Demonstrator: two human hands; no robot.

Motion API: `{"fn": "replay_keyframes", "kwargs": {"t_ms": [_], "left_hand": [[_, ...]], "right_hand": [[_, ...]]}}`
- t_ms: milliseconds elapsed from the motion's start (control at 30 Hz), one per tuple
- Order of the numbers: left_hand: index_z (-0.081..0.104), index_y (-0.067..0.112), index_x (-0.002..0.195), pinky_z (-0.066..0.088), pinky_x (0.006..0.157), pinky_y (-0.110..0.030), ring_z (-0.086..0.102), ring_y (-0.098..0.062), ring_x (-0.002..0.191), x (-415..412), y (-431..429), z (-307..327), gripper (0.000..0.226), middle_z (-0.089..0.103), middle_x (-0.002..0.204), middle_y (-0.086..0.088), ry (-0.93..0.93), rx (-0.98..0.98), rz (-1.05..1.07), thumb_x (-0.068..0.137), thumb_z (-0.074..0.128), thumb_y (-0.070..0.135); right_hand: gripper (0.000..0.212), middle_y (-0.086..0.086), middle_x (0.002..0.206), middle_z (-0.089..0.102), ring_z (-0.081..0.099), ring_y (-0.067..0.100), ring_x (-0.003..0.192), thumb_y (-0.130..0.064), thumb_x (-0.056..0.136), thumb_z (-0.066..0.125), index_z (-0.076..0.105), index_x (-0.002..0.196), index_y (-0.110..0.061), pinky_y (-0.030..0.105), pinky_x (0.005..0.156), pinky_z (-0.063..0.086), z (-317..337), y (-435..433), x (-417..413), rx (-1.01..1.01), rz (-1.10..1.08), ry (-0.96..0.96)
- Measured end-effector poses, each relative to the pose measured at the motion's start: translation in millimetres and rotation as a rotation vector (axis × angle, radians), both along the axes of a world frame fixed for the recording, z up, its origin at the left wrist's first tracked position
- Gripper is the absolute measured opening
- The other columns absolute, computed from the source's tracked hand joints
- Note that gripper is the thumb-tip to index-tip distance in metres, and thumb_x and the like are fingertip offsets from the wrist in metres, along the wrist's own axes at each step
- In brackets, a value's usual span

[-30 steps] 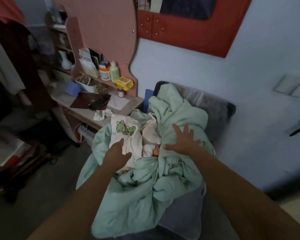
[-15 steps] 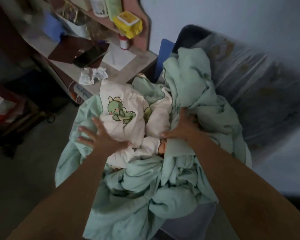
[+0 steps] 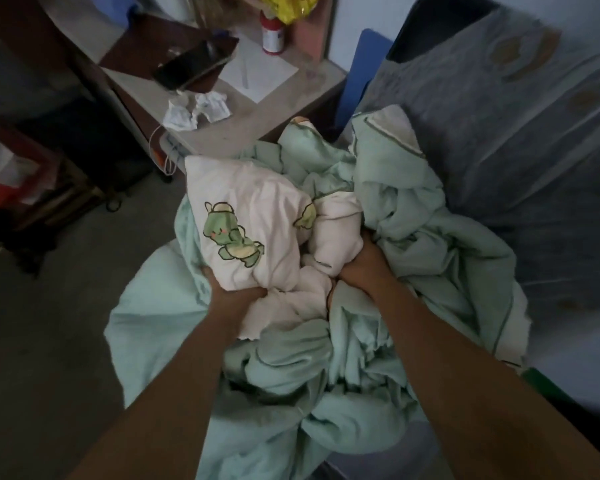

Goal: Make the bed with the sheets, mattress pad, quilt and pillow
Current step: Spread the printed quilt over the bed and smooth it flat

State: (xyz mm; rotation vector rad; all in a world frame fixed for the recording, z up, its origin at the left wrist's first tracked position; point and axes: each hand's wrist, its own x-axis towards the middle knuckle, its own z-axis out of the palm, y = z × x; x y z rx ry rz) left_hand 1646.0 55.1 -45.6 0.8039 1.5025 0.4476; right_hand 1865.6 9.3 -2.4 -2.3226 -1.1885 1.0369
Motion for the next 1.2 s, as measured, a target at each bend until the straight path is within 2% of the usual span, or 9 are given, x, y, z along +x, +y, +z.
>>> {"fn": "replay_keyframes", "kwargs": {"t_ms": [100,233,467,600,700,900,967,1033,1200], "left_hand": [[0.057,0.016,0.122,0.052,0.071,-0.032,0.061,-0.027,0.094,8,-11,32,0.086,0.065,0.112,-0.011,-0.113,-0.082,-0.007,0.039,0.080,0.020],[0.066,0.017,0.100,0.052,0.066,-0.035,0.063,-0.032,0.086,11,-19,79,0.051,0.067,0.103,-0.017,-0.251,-0.130,-0.077,0.049,0.067,0.013],[0.065,0.011,0.095,0.051,0.084,-0.043,0.061,-0.037,0.100,-24,-37,166,0.058,0.066,0.100,-0.015,-0.331,0.018,-0.107,0.037,0.062,0.013],[0.062,0.006,0.076,0.045,0.063,-0.026,0.058,-0.024,0.073,-66,-56,233,0.033,0.062,0.079,-0.009,-0.352,0.148,-0.086,0.043,0.055,0.008],[0.062,0.002,0.095,0.044,0.062,-0.025,0.058,-0.023,0.078,-109,-75,279,0.051,0.063,0.085,-0.007,-0.388,0.276,-0.078,0.044,0.055,0.006],[0.060,-0.004,0.111,0.046,0.059,-0.021,0.059,-0.018,0.079,-234,-122,366,0.063,0.064,0.094,-0.008,-0.426,0.490,-0.018,0.049,0.058,0.002],[0.060,-0.001,0.109,0.049,0.055,-0.015,0.058,-0.015,0.078,-285,-139,395,0.050,0.063,0.089,-0.004,-0.419,0.578,0.025,0.060,0.059,-0.005],[0.061,0.000,0.106,0.052,0.069,-0.020,0.061,-0.023,0.087,-330,-153,422,0.050,0.064,0.092,-0.006,-0.401,0.656,0.066,0.057,0.059,-0.002],[0.061,0.006,0.089,0.051,0.065,-0.023,0.058,-0.018,0.077,-447,-190,491,0.036,0.061,0.083,-0.003,-0.378,0.825,0.216,0.054,0.057,-0.001]], "right_hand": [[0.062,0.007,0.144,0.046,0.045,0.021,0.129,-0.035,0.085,0.065,0.044,0.139,-0.015,0.020,0.101,0.031,7,-11,-4,0.076,-0.089,0.046],[0.049,0.005,0.133,0.057,0.053,0.013,0.118,-0.020,0.083,0.072,0.055,0.129,-0.014,0.018,0.092,0.036,41,-23,-11,0.196,-0.097,0.090],[0.038,0.017,0.126,0.059,0.051,0.014,0.105,-0.014,0.087,0.067,0.058,0.122,-0.001,0.008,0.076,0.030,143,-44,-49,0.392,-0.081,-0.022],[0.046,0.018,0.130,0.056,0.053,0.023,0.117,-0.012,0.083,0.071,0.056,0.124,0.001,0.009,0.082,0.029,206,-63,-94,0.541,-0.110,-0.027],[0.042,0.017,0.121,0.062,0.055,0.016,0.107,-0.010,0.079,0.075,0.061,0.117,0.001,0.013,0.080,0.036,257,-82,-138,0.673,-0.103,-0.041],[0.035,0.000,0.097,0.059,0.056,0.011,0.098,-0.008,0.074,0.078,0.066,0.107,-0.001,0.017,0.072,0.041,358,-119,-264,0.904,-0.003,-0.006],[0.031,0.007,0.099,0.064,0.055,0.010,0.094,-0.007,0.074,0.078,0.067,0.102,0.001,0.014,0.066,0.039,389,-131,-313,0.981,0.049,0.005],[0.031,0.010,0.099,0.066,0.055,0.009,0.088,-0.012,0.070,0.082,0.067,0.096,-0.002,0.008,0.061,0.039,416,-138,-357,1.055,0.101,0.027],[0.030,-0.004,0.092,0.059,0.053,-0.006,0.078,-0.022,0.068,0.077,0.064,0.092,-0.010,-0.004,0.058,0.035,481,-143,-473,1.246,0.260,0.149]]}}
